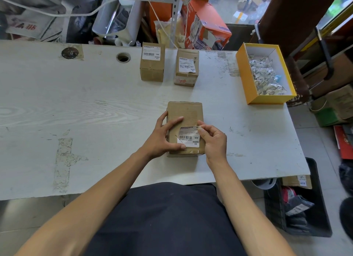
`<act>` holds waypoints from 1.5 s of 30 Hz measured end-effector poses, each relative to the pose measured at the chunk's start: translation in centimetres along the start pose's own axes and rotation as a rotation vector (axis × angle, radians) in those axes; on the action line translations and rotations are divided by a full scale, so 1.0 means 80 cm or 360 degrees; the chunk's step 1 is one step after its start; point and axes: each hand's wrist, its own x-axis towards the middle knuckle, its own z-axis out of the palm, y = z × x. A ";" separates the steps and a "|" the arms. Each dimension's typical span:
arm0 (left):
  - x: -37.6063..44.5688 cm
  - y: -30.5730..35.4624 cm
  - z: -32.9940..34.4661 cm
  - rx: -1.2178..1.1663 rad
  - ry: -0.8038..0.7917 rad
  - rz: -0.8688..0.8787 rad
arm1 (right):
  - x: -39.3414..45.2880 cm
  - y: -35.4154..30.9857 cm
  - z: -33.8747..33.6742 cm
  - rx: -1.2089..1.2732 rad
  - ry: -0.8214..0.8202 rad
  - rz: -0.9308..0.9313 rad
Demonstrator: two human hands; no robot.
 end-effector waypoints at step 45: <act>-0.001 0.000 0.000 -0.0013 -0.0005 -0.0028 | -0.002 -0.004 -0.001 -0.0070 -0.0007 0.0004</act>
